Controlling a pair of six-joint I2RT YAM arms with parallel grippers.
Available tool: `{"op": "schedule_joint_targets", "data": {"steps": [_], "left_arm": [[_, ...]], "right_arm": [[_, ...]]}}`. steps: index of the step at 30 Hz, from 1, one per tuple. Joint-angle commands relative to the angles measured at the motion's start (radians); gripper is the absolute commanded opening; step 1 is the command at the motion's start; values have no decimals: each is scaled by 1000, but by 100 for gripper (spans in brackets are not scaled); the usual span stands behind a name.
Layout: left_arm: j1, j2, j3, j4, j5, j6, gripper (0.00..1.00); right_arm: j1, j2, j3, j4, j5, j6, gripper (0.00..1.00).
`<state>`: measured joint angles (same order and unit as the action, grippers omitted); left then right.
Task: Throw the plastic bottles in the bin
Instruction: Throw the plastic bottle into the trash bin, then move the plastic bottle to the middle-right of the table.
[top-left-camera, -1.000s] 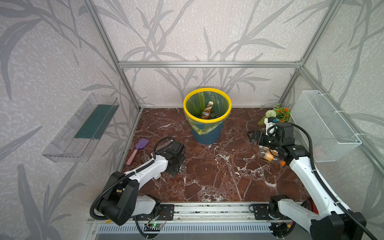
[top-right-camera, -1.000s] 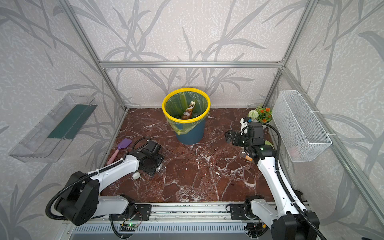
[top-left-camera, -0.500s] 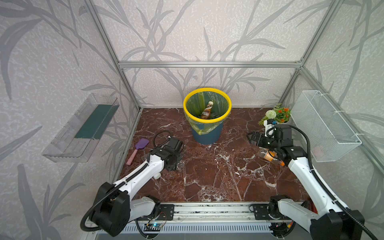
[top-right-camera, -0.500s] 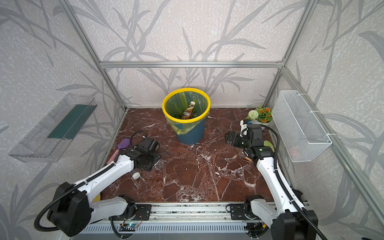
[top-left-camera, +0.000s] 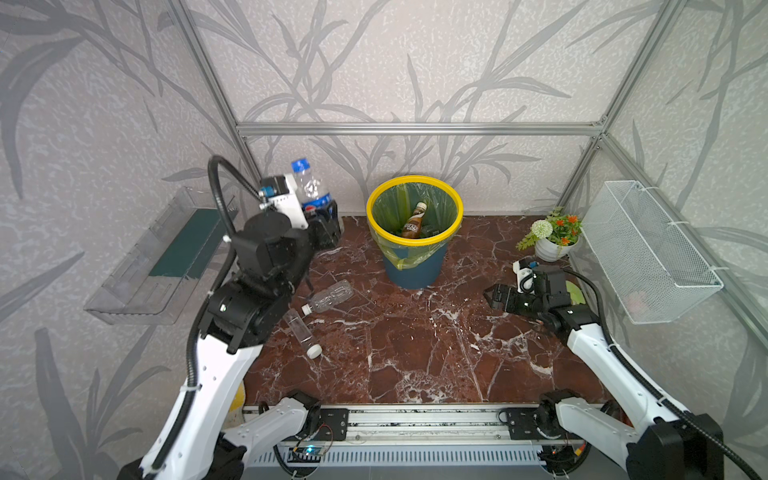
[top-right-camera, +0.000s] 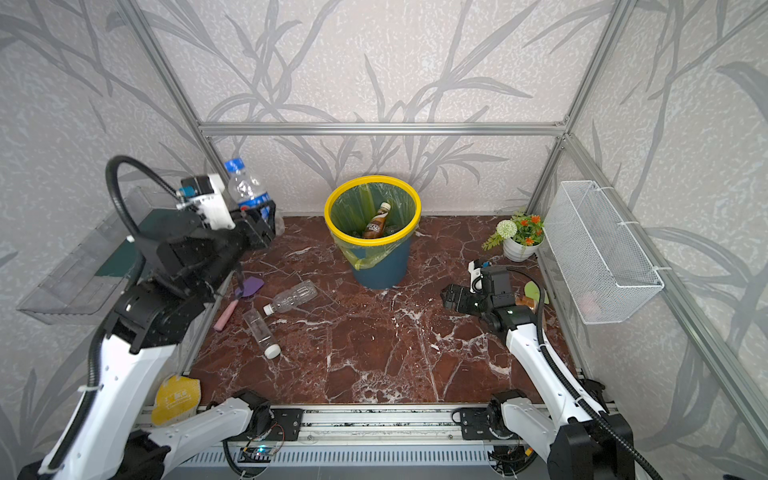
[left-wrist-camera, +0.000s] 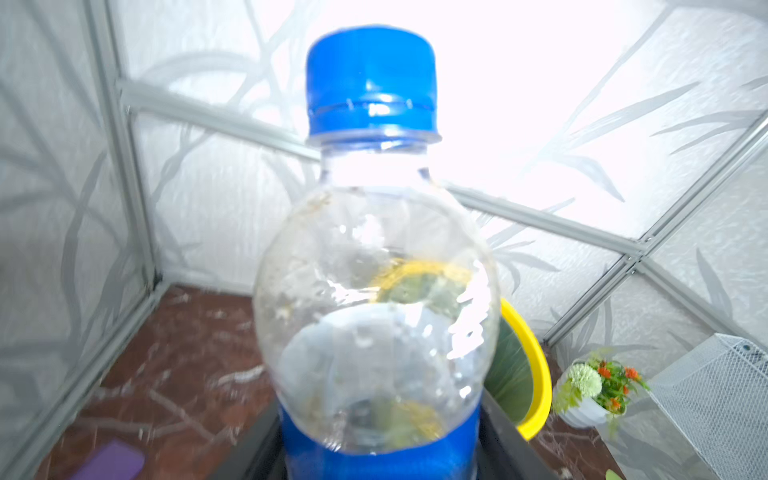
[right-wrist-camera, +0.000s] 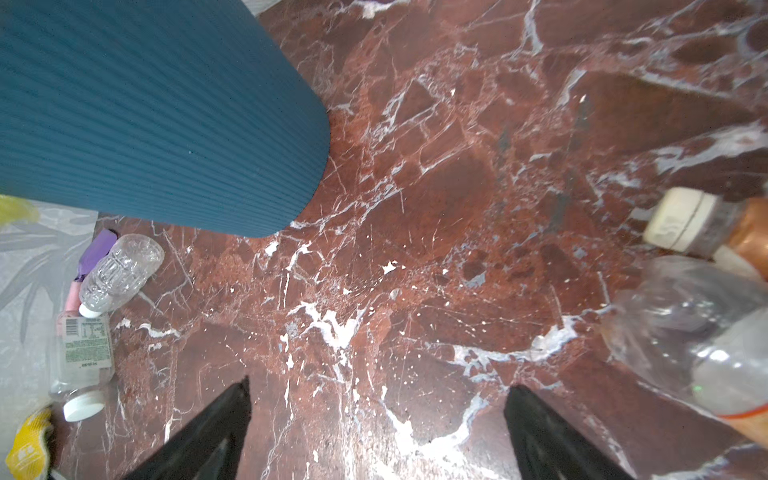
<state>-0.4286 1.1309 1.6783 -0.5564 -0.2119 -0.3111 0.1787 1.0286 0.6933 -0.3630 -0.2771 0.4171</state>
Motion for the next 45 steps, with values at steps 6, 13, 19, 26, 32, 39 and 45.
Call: {"op": "schedule_joint_targets", "data": {"steps": [6,13,19,26,32,39,45], "left_arm": [[-17,686,660,-270,235,72,77],[-19,719,799,-384,195,120,99],[-18,386,436,-190,37,175,99],[5,-48,-267,85,-110,272,99],[68,-129,-519,64,-125,254,99],[174,-129,-687,143,-34,213,99],[203,-126,-707,157,9,195,99]], "right_arm": [[28,-64,-5,12,33,37,96],[27,-64,60,-74,113,-36,96],[13,68,234,-346,331,-158,97],[-76,133,257,-478,482,-154,99],[-265,167,204,-379,401,-108,99],[-433,225,171,-260,266,-104,99],[-439,289,160,-246,208,-98,98]]}}
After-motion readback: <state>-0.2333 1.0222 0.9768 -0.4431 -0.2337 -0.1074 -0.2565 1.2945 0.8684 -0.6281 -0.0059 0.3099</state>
